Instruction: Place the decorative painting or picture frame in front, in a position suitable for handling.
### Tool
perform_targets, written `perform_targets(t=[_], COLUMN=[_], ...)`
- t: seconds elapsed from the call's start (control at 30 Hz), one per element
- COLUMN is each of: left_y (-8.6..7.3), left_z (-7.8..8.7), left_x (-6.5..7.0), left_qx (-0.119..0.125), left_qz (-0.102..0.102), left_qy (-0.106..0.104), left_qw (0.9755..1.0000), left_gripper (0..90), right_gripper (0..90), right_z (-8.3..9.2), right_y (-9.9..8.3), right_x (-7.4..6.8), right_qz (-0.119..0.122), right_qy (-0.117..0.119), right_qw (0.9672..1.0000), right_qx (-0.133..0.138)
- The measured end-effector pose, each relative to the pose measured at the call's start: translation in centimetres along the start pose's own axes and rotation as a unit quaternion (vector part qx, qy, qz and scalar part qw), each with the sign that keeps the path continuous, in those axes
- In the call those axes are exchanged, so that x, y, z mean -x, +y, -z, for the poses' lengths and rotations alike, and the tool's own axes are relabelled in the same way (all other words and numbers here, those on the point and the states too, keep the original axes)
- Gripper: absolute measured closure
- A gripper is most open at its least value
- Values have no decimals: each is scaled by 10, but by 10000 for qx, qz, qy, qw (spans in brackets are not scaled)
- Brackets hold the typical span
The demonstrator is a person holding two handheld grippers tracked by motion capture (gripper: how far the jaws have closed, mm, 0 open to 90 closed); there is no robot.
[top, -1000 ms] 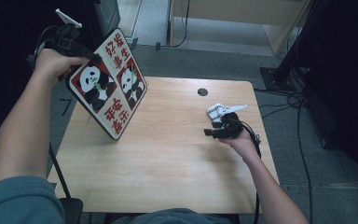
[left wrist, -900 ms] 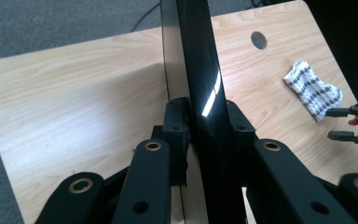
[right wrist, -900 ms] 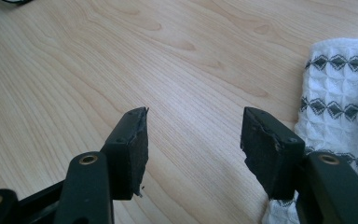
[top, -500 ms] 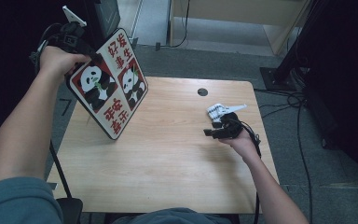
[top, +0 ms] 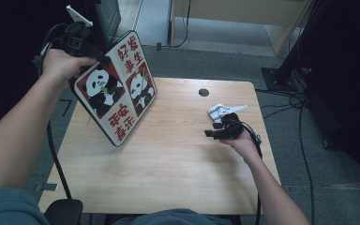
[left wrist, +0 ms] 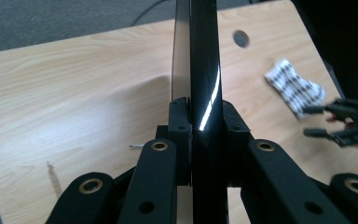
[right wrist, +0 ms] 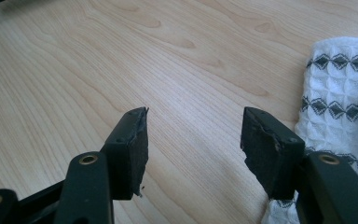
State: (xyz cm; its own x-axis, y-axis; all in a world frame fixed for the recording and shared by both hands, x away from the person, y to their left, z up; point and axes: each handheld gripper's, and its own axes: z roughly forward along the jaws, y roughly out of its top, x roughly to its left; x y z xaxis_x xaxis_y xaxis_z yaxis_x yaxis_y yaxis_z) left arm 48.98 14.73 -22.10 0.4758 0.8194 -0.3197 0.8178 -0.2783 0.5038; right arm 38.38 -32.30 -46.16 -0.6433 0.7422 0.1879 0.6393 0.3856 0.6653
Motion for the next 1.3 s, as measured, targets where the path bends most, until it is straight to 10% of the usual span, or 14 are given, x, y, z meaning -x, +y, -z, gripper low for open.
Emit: perform_targets(t=[0.7,1.3], left_y=[-14,-14], left_z=[-24,-52], left_x=[81,113], left_qx=[-297,-307], left_qz=[-730,-893], left_qy=[-504,-744], left_qw=[9956,9928], left_gripper=[797,796], right_gripper=[420,420], right_z=[-4,-4], right_y=[-3,-4], right_x=[1,2], right_qz=[0,-54], right_qy=[-24,-65], right_qw=[9998,9997], right_qx=[-213,-229])
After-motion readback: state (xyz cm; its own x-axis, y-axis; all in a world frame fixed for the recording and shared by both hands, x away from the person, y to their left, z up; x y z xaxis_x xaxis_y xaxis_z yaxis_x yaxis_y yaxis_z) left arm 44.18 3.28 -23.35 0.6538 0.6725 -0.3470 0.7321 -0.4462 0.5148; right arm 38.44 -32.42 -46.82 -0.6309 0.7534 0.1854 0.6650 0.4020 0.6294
